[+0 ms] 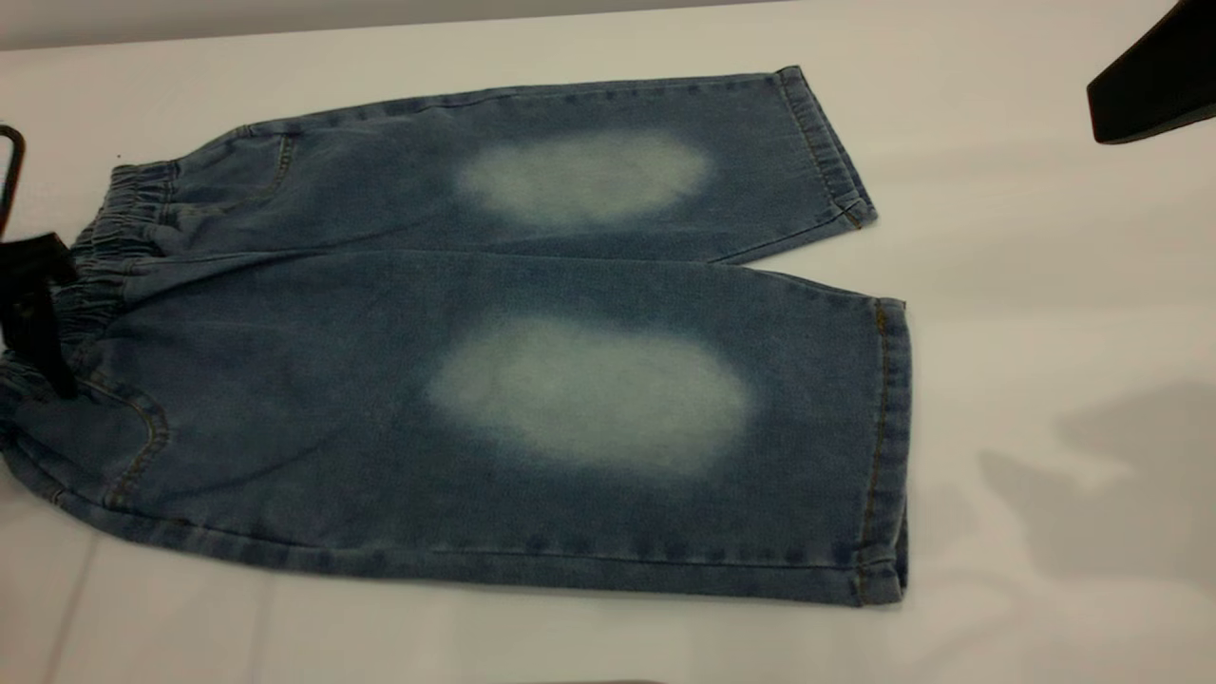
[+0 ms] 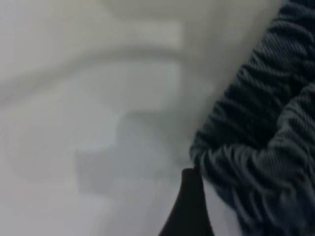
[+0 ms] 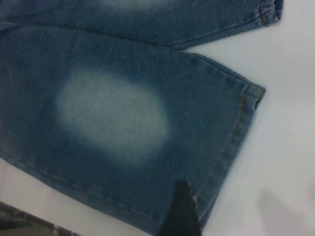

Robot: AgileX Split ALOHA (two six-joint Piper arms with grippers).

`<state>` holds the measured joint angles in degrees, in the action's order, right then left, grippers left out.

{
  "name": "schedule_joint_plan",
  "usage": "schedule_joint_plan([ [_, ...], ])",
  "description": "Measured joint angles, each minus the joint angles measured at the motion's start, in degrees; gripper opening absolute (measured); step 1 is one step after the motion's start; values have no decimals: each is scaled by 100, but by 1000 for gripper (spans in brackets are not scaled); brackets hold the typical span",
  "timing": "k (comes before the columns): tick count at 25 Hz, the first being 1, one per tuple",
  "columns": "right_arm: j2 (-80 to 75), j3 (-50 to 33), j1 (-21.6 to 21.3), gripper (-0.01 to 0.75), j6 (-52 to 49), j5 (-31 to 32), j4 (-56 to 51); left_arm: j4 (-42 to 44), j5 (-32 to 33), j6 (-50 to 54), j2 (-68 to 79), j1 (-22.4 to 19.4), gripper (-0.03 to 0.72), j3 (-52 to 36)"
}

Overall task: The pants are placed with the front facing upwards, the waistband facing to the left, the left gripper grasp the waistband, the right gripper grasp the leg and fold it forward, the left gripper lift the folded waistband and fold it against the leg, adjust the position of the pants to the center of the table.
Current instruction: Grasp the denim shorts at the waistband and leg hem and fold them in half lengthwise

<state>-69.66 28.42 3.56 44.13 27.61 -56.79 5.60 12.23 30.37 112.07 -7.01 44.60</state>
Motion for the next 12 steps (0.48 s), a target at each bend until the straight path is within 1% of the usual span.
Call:
schedule_joint_plan([
  [4, 0, 0, 0, 547, 0, 27, -28, -15, -263, 34, 242, 0, 566, 26],
  [6, 0, 0, 0, 547, 0, 126, -87, -29, -279, 34, 279, 0, 533, 41],
  [8, 0, 0, 0, 547, 0, 239, -165, -63, -330, 34, 286, 0, 461, 46],
  [12, -66, 0, 0, 547, -18, 443, -282, -82, -452, -6, 286, 17, 218, 52],
])
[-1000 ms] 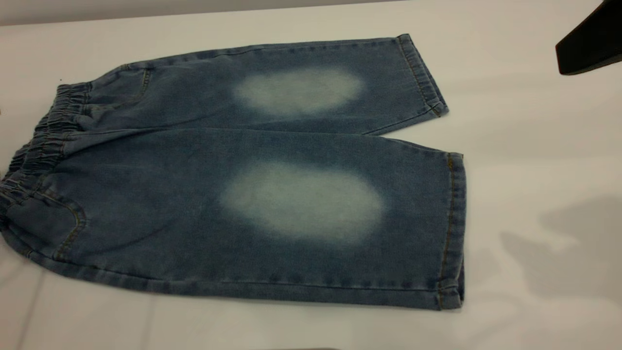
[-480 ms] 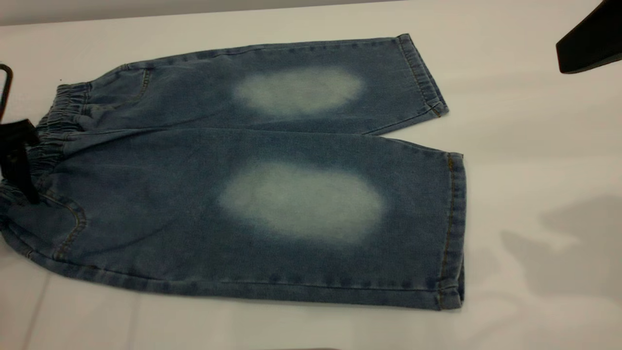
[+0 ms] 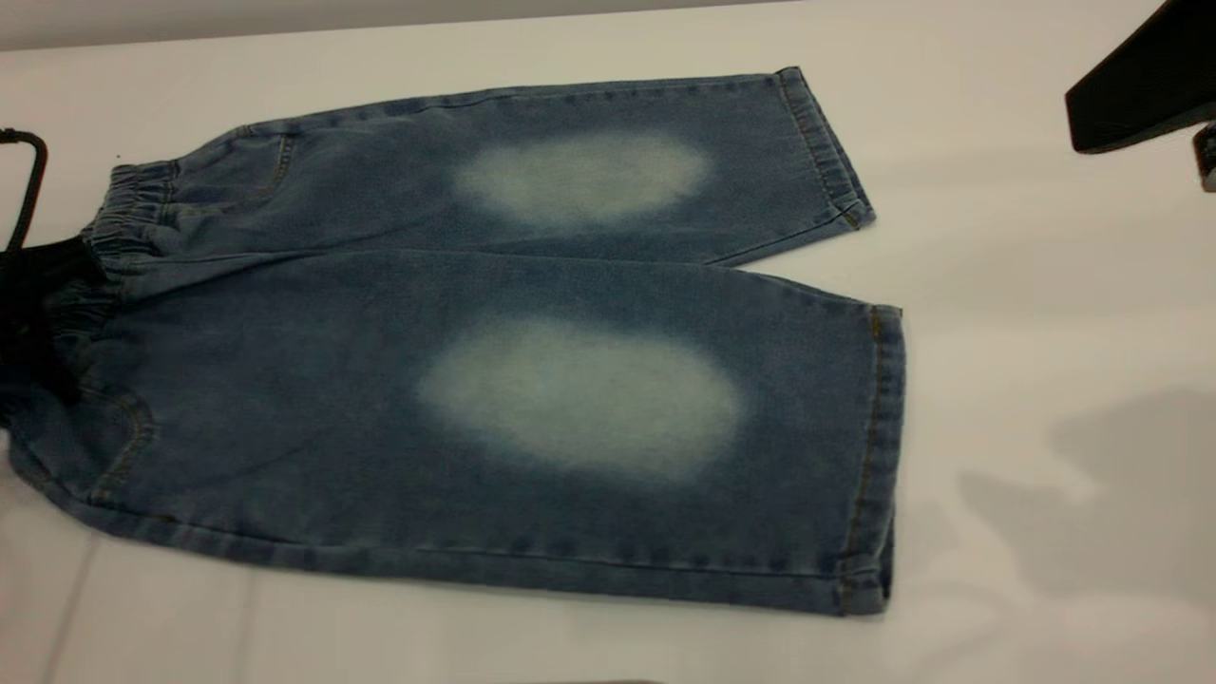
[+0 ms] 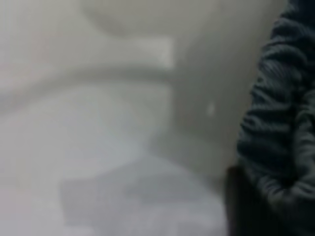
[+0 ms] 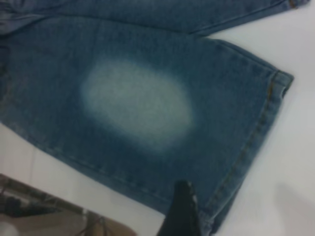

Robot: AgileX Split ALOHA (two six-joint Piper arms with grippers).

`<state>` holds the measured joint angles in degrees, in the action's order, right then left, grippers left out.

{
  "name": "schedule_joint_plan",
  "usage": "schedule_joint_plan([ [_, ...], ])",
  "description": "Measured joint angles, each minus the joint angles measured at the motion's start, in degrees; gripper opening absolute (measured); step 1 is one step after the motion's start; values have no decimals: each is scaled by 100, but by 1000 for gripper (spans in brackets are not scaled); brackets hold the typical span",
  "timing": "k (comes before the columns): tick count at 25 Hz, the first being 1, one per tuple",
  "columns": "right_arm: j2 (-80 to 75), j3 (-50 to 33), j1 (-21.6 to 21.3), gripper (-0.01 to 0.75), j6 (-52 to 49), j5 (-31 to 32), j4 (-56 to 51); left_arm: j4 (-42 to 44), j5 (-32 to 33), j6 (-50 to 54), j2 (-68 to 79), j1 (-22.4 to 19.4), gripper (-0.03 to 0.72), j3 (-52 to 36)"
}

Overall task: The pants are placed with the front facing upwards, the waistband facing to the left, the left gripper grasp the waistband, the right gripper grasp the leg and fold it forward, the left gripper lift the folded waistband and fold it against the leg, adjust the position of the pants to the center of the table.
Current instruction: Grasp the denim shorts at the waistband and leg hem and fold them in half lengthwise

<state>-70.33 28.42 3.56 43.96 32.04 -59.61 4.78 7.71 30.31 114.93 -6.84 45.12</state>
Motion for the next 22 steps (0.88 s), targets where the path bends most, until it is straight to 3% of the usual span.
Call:
schedule_joint_plan([
  [2, -182, 0, 0, 542, -147, 110, -5, 0, 0, -12, 0, 40, 118, 12],
  [3, -316, 0, 0, 537, -264, 187, -5, 0, 13, -42, 0, 79, 102, 18],
  [11, -1655, -387, 77, 494, -52, 441, -587, 26, 274, -392, -359, 650, 97, 1],
  [22, -3412, -408, 954, 493, 1308, 162, -2620, 26, 484, -416, -1005, 806, 97, -9],
])
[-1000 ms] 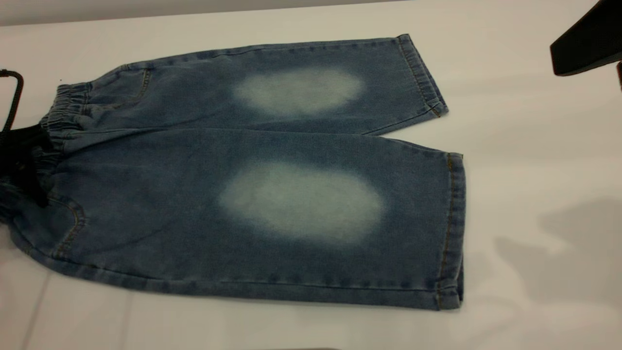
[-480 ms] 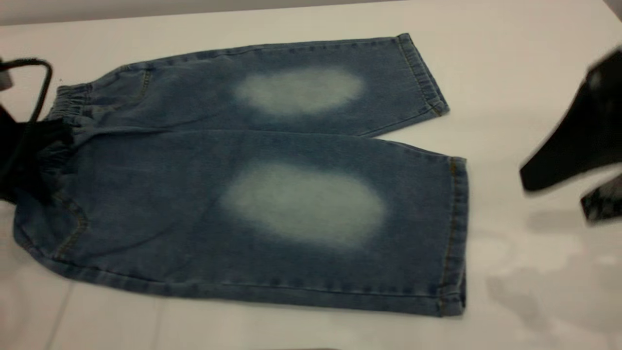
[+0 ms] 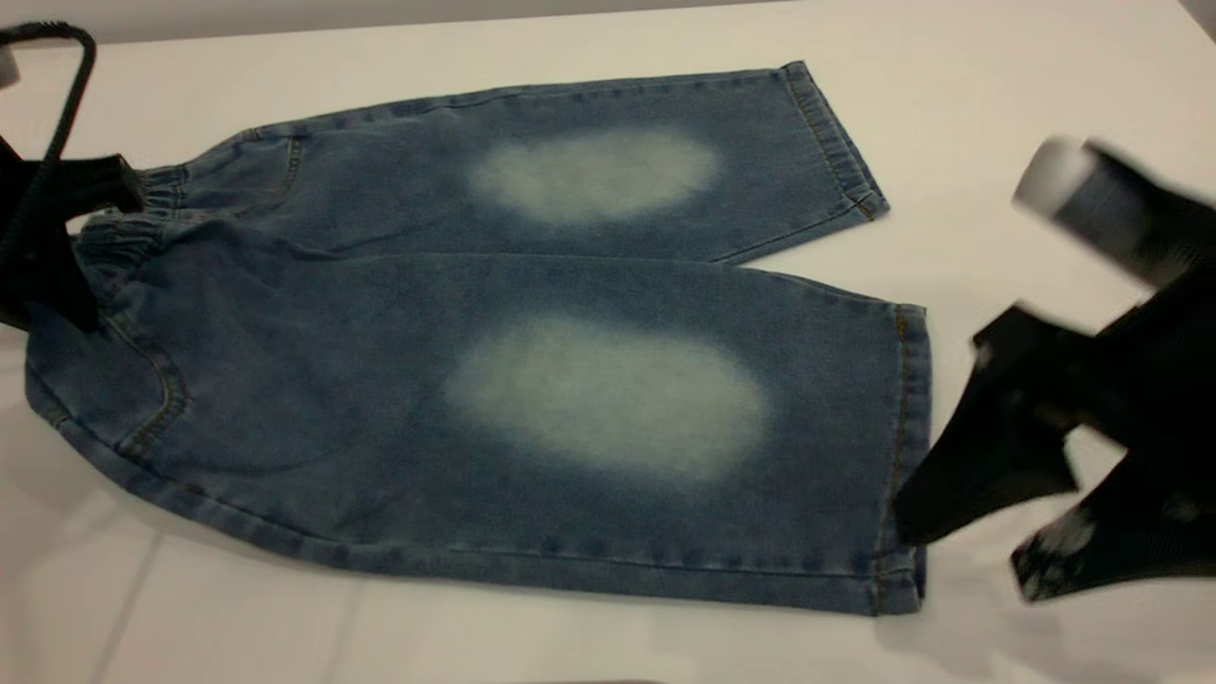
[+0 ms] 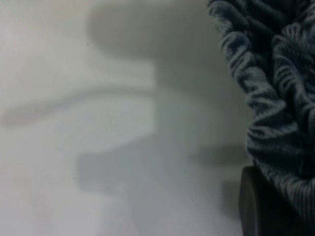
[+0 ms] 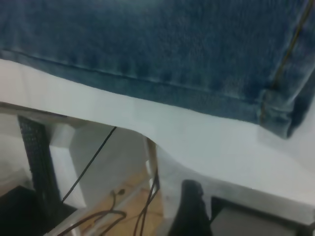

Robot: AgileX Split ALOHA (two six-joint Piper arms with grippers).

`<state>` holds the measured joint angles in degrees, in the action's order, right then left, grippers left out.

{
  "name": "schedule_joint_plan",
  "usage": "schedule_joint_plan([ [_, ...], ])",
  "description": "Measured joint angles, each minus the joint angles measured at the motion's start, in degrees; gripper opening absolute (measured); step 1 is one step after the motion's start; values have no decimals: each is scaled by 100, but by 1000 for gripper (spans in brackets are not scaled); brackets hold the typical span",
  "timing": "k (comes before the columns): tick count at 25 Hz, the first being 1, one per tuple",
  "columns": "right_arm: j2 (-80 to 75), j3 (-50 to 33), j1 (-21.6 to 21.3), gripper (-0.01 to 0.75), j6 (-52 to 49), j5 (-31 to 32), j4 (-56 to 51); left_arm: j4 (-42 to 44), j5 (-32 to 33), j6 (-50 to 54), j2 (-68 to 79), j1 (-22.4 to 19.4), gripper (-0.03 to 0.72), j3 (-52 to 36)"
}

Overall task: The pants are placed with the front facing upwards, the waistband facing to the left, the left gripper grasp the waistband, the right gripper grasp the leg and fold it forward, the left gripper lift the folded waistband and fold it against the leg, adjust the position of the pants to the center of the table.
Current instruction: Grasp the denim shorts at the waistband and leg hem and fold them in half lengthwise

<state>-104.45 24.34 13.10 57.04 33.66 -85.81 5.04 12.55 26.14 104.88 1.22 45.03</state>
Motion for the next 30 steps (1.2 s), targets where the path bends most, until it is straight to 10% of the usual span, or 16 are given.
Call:
schedule_joint_plan([
  [11, -1153, 42, 117, 493, 1565, 609, -1767, 0, 42, 0, 1, 0, 97, 0],
  [30, -1544, 978, 117, 468, 1596, 598, -1874, 0, 63, -13, 1, 0, 97, 0],
])
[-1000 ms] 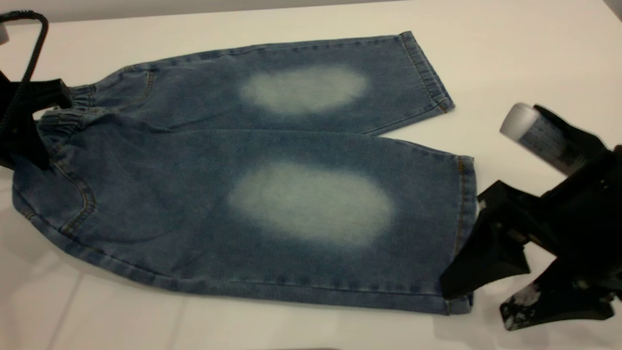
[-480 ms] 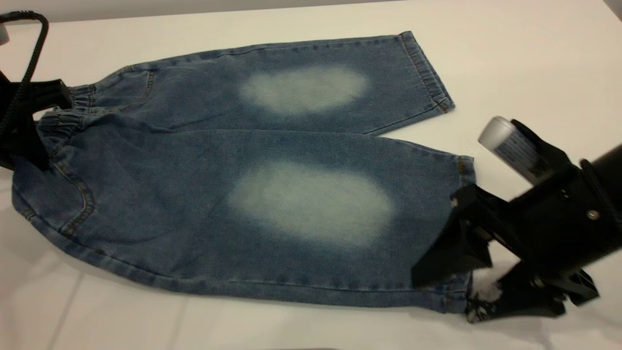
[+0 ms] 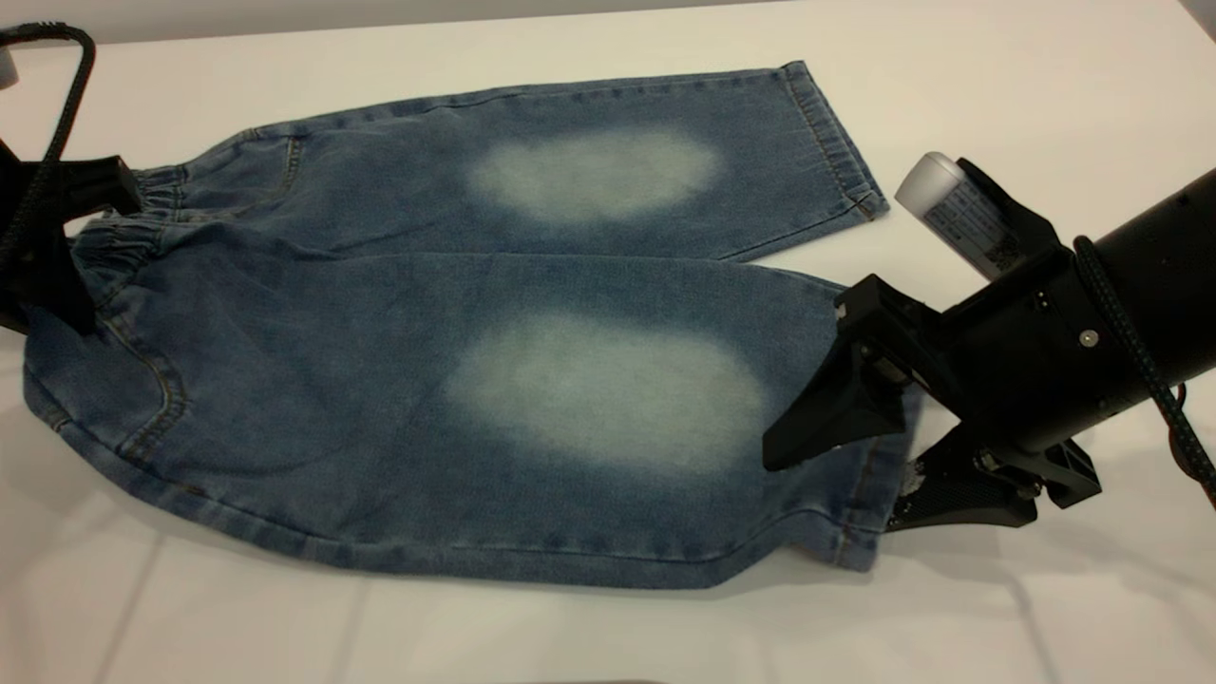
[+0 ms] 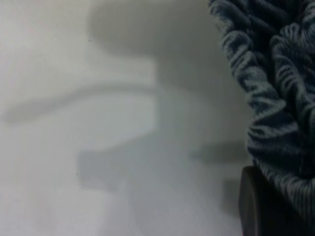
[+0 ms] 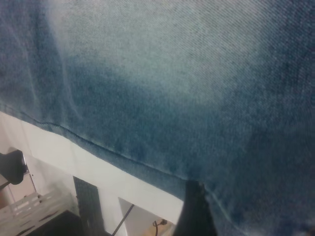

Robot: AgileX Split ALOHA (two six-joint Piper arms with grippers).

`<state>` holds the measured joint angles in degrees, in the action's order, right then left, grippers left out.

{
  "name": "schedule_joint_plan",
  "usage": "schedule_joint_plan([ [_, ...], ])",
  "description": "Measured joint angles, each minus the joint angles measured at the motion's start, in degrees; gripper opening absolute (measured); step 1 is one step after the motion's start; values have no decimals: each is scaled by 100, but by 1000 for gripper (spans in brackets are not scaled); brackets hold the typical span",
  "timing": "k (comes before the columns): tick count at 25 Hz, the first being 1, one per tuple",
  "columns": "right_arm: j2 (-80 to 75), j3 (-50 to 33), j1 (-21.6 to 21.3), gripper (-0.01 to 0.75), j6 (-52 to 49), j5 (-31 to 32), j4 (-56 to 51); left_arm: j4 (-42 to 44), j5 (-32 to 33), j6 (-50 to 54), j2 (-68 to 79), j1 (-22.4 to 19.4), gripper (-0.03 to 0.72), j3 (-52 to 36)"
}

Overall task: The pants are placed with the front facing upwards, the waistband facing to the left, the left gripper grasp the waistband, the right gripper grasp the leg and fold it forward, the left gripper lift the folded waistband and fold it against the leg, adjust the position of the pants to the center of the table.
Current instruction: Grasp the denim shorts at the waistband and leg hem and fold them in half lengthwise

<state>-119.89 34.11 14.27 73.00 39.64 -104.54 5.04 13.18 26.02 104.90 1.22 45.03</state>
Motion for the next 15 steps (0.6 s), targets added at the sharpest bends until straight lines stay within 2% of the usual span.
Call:
schedule_joint_plan([
  [6, -1, 0, 0, 402, 0, -278, 0, 0, -23, 0, 0, 0, 97, 0],
  [10, -6, 114, 13, 393, 0, -217, 5, 0, -42, 0, 0, 0, 97, 0],
  [15, -6, 128, 452, 393, 0, 87, 228, 0, -42, 0, 0, 4, 97, 0],
])
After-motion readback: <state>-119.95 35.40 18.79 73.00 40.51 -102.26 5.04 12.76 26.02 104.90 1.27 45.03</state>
